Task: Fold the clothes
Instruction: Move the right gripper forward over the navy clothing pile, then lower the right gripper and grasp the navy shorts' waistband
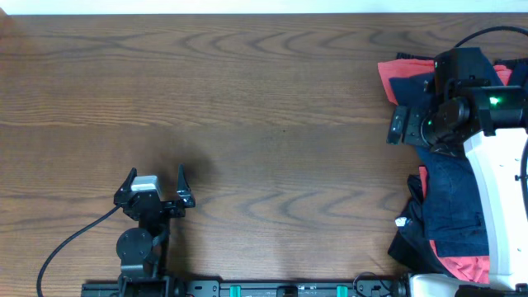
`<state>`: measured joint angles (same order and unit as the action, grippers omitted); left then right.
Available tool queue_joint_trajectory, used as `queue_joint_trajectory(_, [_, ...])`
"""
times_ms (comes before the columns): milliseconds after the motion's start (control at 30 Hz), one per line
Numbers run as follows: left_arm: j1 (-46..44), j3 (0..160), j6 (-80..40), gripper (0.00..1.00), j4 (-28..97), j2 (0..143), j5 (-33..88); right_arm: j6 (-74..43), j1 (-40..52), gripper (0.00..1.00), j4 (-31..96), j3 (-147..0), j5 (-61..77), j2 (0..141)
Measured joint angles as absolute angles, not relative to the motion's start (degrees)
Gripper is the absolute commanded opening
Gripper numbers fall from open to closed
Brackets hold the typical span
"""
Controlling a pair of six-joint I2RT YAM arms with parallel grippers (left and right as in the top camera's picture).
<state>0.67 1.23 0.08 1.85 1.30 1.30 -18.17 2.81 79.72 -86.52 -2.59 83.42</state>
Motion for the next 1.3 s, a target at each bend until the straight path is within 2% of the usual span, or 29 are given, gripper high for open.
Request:
queue_joint_trajectory(167, [0.67, 1.23, 0.08, 0.98, 1.85, 1.3, 1.3, -18.11, 2.81, 0.99, 83.22, -86.43, -2.59, 83.42])
queue_joint_trajectory(600, [0.67, 1.23, 0.1, 0.98, 1.85, 1.32, 1.3, -20.23, 2.07, 0.99, 81.6, -77.32, -4.54, 83.42])
queue_joint_trajectory(833, [0.67, 1.23, 0.08, 0.98, 1.85, 1.34, 1.3, -20.58, -5.78, 0.99, 80.55, -75.13, -6.87, 83.42])
queue_joint_trajectory(1000, [0.67, 1.23, 0.1, 0.98, 1.87, 1.34, 1.3, -18.06, -12.36, 0.99, 79.15, -75.13, -3.73, 83.42])
queue_joint_trajectory(1300, [0.67, 1.23, 0.1, 0.98, 1.85, 1.34, 1.3, -13.5, -14.17, 0.99, 72.2, -69.47, 3.11, 83.42])
